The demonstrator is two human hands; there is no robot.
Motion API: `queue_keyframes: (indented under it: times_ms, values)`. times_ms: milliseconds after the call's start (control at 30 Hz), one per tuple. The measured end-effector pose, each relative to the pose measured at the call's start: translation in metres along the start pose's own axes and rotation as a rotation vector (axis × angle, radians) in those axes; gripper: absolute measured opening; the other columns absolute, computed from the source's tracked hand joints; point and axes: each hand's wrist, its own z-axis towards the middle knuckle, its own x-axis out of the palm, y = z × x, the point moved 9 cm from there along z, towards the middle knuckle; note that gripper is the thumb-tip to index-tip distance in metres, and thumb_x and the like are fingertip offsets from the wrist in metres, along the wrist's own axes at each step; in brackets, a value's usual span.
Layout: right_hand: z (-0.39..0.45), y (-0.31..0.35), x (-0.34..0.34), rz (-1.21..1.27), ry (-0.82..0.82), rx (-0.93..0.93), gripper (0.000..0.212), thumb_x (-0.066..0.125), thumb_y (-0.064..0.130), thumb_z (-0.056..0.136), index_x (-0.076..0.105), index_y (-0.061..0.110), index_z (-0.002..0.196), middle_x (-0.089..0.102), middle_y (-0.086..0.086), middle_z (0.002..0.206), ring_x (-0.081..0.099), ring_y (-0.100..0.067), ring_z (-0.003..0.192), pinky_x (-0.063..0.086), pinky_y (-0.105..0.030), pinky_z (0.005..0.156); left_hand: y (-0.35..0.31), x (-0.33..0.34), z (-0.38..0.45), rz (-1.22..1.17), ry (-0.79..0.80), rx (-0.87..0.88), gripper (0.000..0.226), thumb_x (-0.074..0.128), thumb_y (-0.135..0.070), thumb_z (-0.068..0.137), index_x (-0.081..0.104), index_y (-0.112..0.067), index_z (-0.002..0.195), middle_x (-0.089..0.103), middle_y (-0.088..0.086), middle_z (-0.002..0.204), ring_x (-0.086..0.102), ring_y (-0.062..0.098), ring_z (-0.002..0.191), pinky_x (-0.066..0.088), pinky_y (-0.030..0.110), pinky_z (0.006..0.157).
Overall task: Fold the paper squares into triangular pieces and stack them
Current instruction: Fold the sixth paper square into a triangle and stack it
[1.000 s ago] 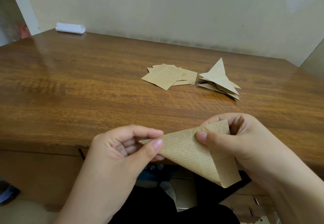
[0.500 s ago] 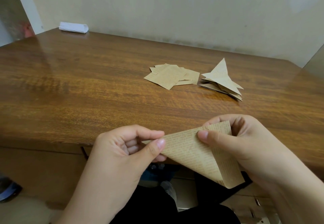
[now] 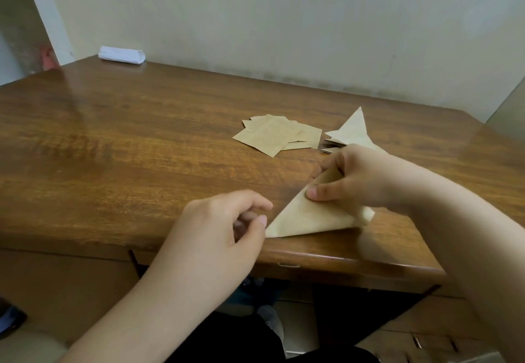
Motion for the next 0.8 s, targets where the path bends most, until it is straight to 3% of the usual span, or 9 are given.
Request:
queue_keyframes:
  times_ms: [67,200,333,533,800]
  values:
    - [0.014,0.008,0.003,-0.077,0.047,-0.023,0.018,0.073,0.044,0.077,0.069,0.035,0.091,0.065,0.015,0.095,0.058,-0.008,0.095,0.046,-0.028,0.086,0.000,0.000,0.010,0.088,0.037,0.061,0.017,0.064,-0.026,0.081,0.069,-0.036,0.095,0.060,-0.020,0.080,0.055,-0.001,0.086,0.046,0.013,0.071]
    - [0.032,0.027,0.014,-0.230,0.118,-0.084,0.015,0.071,0.042,0.080,0.062,0.040,0.091,0.062,0.019,0.093,0.057,-0.007,0.090,0.047,-0.024,0.080,0.008,0.019,0.020,0.158,0.263,0.122,0.025,0.058,-0.039,0.085,0.062,-0.042,0.109,0.048,-0.030,0.107,0.037,-0.009,0.112,0.029,0.005,0.089]
    - [0.039,0.036,0.019,-0.335,0.115,-0.132,0.027,0.070,0.044,0.081,0.063,0.036,0.106,0.053,0.023,0.084,0.052,-0.002,0.077,0.042,-0.016,0.066,0.018,0.031,0.025,0.231,0.365,0.134,0.031,0.053,-0.043,0.088,0.055,-0.049,0.119,0.036,-0.031,0.119,0.025,-0.011,0.117,0.020,0.018,0.102]
    - [0.039,0.036,0.019,-0.376,0.081,-0.178,0.024,0.066,0.043,0.084,0.064,0.035,0.107,0.048,0.023,0.078,0.045,0.001,0.068,0.030,-0.015,0.055,0.027,0.038,0.027,0.284,0.442,0.126,0.031,0.048,-0.052,0.088,0.050,-0.058,0.118,0.029,-0.036,0.123,0.012,-0.011,0.119,0.008,0.020,0.099]
    - [0.034,0.035,0.020,-0.407,0.037,-0.178,0.027,0.065,0.043,0.085,0.064,0.033,0.111,0.049,0.016,0.073,0.045,-0.001,0.062,0.028,-0.016,0.050,0.030,0.041,0.030,0.285,0.465,0.133,0.040,0.041,-0.062,0.077,0.049,-0.062,0.116,0.028,-0.038,0.123,0.014,-0.011,0.120,0.008,0.020,0.099]
